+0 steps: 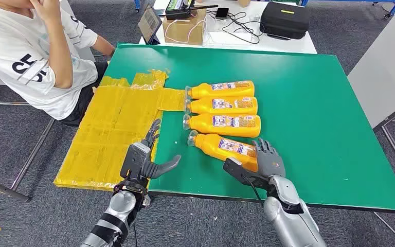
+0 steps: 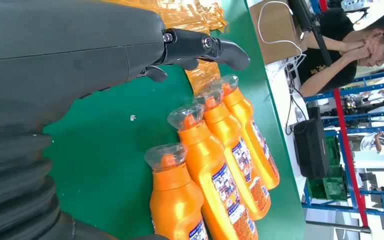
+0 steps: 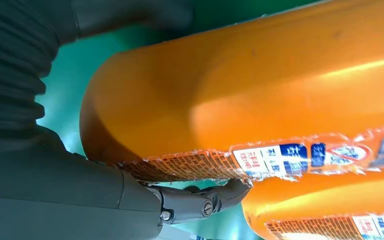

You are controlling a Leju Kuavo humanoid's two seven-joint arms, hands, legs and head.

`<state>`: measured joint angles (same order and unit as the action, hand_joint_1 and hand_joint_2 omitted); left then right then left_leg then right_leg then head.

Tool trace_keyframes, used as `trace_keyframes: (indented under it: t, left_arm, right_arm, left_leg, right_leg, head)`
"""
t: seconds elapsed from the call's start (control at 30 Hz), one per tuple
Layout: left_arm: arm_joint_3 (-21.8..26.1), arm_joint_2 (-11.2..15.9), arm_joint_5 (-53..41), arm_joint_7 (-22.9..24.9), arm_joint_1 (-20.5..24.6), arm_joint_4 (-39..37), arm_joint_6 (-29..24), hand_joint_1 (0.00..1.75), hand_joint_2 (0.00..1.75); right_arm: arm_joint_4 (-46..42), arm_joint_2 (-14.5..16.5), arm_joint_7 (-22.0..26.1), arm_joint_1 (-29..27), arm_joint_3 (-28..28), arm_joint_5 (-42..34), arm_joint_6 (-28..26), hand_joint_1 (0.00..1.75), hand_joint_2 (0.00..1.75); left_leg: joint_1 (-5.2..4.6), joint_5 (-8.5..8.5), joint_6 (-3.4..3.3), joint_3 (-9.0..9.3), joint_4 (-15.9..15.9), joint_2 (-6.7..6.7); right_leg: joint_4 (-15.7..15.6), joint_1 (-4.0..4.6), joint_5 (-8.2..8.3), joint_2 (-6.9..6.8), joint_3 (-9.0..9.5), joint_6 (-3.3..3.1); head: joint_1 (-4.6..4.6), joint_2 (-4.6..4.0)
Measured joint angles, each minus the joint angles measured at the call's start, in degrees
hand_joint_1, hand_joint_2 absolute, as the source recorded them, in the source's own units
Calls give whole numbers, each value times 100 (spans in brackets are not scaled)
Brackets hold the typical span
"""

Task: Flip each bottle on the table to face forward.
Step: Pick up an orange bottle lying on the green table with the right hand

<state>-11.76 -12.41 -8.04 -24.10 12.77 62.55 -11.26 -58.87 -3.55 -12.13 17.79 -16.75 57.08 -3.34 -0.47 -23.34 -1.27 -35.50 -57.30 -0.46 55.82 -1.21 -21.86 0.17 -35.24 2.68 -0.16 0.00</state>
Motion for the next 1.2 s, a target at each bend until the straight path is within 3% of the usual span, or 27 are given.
trace_keyframes:
  t: [0.23, 0.5, 0.7, 0.9, 1.2]
  left_arm:
    - [5, 5, 0, 1, 5, 0, 11, 0, 175]
    - [10, 49, 0, -34, 62, -10, -28, 0, 175]
    - [11, 94, 46, -39, 219, -123, -72, 0, 175]
    - [72, 152, 240, -10, 297, -250, 56, 0, 175]
    - [96, 187, 291, 14, 365, -302, 129, 0, 175]
  right_arm:
    - [458, -23, 312, 351, -103, -253, 149, 175, 175]
    - [661, 18, 1185, 504, -118, -1500, 244, 175, 175]
    - [307, 374, 1790, 84, -39, -2523, -258, 175, 175]
    - [-165, 741, 2075, -274, 27, -2805, -789, 175, 175]
    - [-570, 1110, 2256, -425, 23, -2998, -1084, 175, 175]
  left_leg:
    - [0, -4, -6, 45, 2, 15]
    - [1, -1, -7, 59, 1, 18]
    - [4, 5, -6, 26, 1, 13]
    - [3, 6, -9, -4, 1, 12]
    - [2, 4, -10, -15, 1, 2]
  right_leg:
    - [-11, 1, 3, 4, 43, 3]
    - [-11, 2, 12, 9, 56, 9]
    - [-7, 5, 10, 6, 30, 9]
    - [-8, 2, 9, 5, 4, 10]
    - [-10, 1, 7, 3, -4, 12]
  head:
    - [1, 1]
    - [1, 1]
    - [-1, 1]
    - [0, 1]
    - [0, 1]
